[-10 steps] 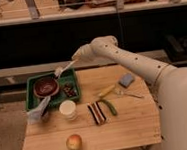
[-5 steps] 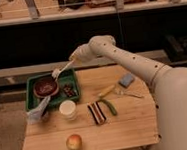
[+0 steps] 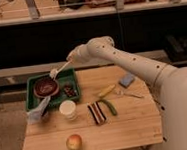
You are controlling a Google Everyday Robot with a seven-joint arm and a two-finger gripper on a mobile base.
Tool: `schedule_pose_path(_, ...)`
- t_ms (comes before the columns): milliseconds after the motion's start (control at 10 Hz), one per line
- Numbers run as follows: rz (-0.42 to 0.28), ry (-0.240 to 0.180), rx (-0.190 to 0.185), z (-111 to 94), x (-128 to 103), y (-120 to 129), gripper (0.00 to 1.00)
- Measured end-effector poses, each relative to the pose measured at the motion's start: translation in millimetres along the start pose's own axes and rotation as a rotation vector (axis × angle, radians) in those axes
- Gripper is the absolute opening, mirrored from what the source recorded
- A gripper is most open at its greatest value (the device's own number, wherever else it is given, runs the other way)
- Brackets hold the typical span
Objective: Wipe purple bowl with brush
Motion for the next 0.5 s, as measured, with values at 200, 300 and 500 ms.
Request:
schedule_pose_path(200, -0.021, 0.011, -0.003, 6, -12, -9, 0.14)
schedule_pose_path(300, -0.023, 0.013, -0.007, 7, -12, -8, 0.14)
schedule_pose_path(500, -0.036, 0.027, -0.047, 26, -19, 5, 0.14)
